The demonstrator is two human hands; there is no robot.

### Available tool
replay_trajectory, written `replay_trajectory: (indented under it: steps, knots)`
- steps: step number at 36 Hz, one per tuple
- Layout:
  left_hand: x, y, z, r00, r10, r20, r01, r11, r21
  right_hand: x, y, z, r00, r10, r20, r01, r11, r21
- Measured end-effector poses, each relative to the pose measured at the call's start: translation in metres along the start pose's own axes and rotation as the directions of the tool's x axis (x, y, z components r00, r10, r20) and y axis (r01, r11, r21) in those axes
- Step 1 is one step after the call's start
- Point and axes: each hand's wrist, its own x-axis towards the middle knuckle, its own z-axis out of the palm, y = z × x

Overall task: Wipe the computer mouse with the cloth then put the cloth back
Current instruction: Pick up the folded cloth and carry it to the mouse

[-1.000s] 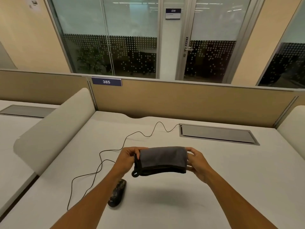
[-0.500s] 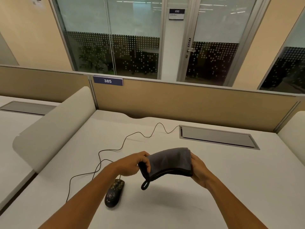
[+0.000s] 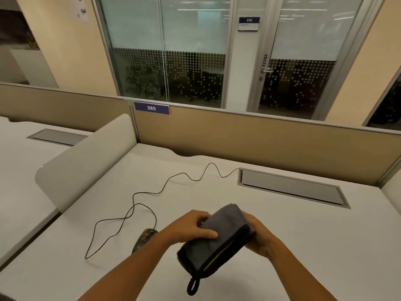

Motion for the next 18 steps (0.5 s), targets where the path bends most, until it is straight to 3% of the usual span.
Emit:
replay_trajectory:
  steps: [5,8,12,18]
  knots:
    - [-0.013,-0.004,0.020,0.996,-0.038,-0.075,0.011,0.943,-0.332,-0.009,0.016,-0.001,0.991,0.042,0.125,-0.090,0.906,0.414]
    - [-0.022,-0.007,0.028,0.991,-0.072,-0.111,0.010,0.880,-0.475,-0.014,0.030,0.007,0.978,0.046,0.205,-0.150,0.836,0.527]
    - [-0.031,-0.011,0.033,0.976,-0.120,-0.181,0.022,0.883,-0.469,-0.016,0.048,0.021,0.982,0.014,0.188,-0.092,0.905,0.415]
    - [-0.041,-0.028,0.031,0.937,-0.182,-0.297,0.047,0.911,-0.410,-0.011,0.059,0.048,0.999,0.020,0.032,-0.024,0.990,0.138]
